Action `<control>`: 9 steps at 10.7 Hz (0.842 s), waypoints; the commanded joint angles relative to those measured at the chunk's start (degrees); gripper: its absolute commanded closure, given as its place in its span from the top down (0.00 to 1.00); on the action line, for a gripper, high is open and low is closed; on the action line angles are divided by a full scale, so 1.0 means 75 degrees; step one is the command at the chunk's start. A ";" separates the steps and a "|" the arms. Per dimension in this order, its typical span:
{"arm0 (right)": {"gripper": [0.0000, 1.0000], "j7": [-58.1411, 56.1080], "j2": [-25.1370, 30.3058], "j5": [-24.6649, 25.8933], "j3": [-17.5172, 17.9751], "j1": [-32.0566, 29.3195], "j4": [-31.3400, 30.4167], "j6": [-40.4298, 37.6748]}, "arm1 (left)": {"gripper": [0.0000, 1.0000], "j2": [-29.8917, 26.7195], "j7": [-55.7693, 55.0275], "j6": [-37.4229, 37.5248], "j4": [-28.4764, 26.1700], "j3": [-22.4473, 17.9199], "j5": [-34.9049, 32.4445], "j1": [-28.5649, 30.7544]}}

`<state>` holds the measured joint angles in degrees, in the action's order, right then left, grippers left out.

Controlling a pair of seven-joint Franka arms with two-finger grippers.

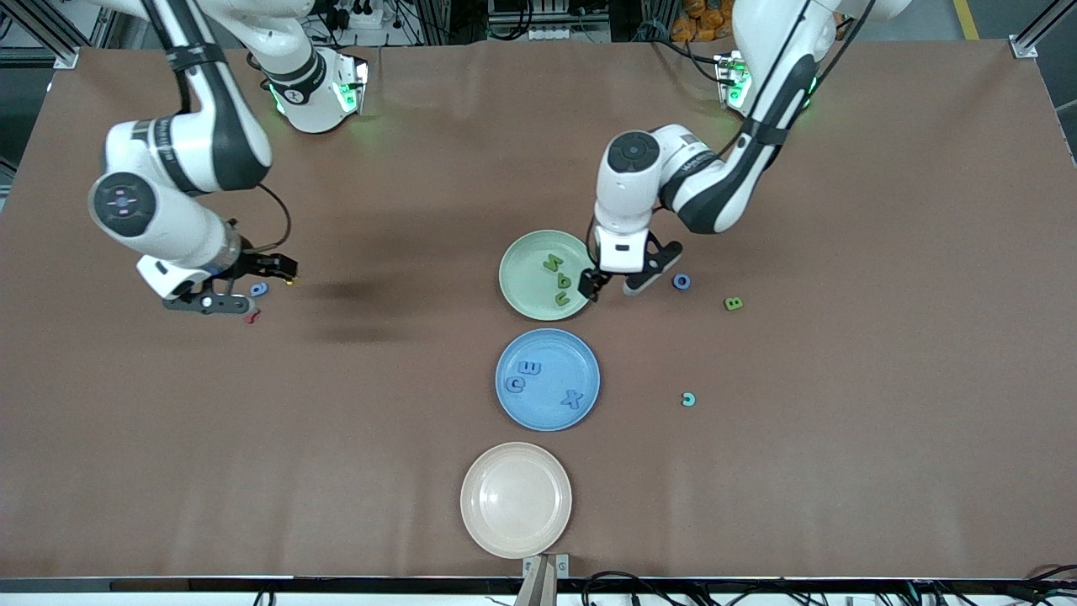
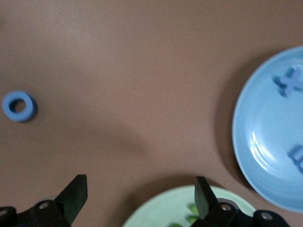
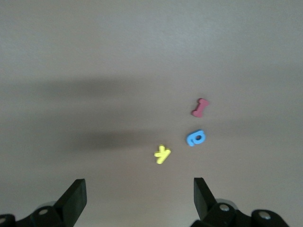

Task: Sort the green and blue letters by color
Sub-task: 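Grasp the blue a with the right gripper while the left gripper grasps B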

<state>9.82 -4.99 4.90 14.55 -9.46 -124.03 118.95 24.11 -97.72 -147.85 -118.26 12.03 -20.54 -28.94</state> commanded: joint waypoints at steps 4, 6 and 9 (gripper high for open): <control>1.00 -0.2338 0.0315 -0.0431 -0.0872 -0.0331 -0.1814 0.1995 | 1.00 -0.0261 0.1625 0.0331 -0.0812 0.0083 -0.0262 0.1197; 1.00 -0.2970 -0.0187 -0.0431 -0.1036 -0.0543 -0.2048 0.2942 | 1.00 -0.0261 0.2559 0.0319 -0.0988 0.0083 -0.0285 0.1711; 1.00 -0.3476 -0.0856 -0.0419 -0.1107 -0.0953 -0.2026 0.3696 | 1.00 -0.0483 0.3697 -0.0006 -0.1491 0.0130 -0.0577 0.2519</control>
<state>-12.77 -7.98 3.00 6.30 -14.49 -139.28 142.87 23.95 -75.32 -145.93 -124.88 12.02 -21.61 -14.71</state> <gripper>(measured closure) 0.000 0.000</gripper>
